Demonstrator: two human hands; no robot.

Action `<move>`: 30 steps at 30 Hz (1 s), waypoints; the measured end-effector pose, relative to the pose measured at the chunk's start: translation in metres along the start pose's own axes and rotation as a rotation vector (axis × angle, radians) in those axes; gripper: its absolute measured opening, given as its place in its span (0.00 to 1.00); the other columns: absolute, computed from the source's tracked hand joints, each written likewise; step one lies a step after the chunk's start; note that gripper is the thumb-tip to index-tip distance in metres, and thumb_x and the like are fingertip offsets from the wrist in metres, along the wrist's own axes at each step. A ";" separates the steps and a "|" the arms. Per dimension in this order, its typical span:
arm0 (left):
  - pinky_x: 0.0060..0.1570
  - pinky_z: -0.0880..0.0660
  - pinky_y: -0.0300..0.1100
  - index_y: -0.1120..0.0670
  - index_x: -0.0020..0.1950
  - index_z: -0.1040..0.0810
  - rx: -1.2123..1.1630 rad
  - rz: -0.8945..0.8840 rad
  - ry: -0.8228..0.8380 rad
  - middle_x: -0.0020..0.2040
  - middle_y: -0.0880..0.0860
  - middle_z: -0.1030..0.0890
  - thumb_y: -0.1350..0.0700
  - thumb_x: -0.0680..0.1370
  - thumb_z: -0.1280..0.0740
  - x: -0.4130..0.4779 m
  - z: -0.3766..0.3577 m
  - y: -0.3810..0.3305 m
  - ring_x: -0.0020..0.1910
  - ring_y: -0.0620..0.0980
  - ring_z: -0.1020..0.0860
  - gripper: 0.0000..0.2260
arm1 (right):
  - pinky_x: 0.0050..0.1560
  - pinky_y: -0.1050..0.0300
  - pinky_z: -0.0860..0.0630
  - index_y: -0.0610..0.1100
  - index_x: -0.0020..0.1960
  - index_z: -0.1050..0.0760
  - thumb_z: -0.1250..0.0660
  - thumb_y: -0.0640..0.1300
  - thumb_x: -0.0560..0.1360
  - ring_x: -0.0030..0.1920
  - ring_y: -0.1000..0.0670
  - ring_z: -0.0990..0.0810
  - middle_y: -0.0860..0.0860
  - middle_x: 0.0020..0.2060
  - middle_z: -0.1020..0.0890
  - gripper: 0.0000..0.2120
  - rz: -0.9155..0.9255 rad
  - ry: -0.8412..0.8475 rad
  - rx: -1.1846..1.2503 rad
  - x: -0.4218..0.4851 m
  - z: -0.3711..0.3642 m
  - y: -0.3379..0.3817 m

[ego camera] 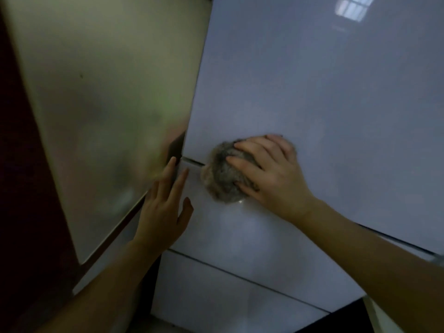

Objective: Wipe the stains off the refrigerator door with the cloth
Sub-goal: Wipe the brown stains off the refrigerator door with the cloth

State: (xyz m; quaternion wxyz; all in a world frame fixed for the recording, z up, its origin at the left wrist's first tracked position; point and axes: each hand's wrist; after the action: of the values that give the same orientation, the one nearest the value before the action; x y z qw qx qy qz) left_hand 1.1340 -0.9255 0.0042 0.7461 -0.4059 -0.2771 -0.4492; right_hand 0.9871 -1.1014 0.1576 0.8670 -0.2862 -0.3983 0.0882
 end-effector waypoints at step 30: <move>0.76 0.41 0.61 0.57 0.78 0.35 0.157 -0.281 -0.217 0.80 0.64 0.41 0.52 0.79 0.37 0.182 0.035 -0.172 0.80 0.63 0.43 0.28 | 0.66 0.40 0.32 0.44 0.64 0.19 0.26 0.54 0.74 0.63 0.38 0.22 0.43 0.64 0.20 0.23 -0.403 -0.343 -0.126 0.022 0.144 -0.172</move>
State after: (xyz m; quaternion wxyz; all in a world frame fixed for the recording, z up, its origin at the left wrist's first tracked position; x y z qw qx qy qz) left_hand 1.0586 -1.0222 0.2252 0.6710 -0.3498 -0.4444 -0.4795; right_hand 0.8821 -1.1731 0.3442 0.7673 -0.2353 -0.5931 -0.0638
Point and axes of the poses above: each hand's wrist, its own x-axis towards the middle knuckle, its own z-axis out of the back of the hand, y = z × x
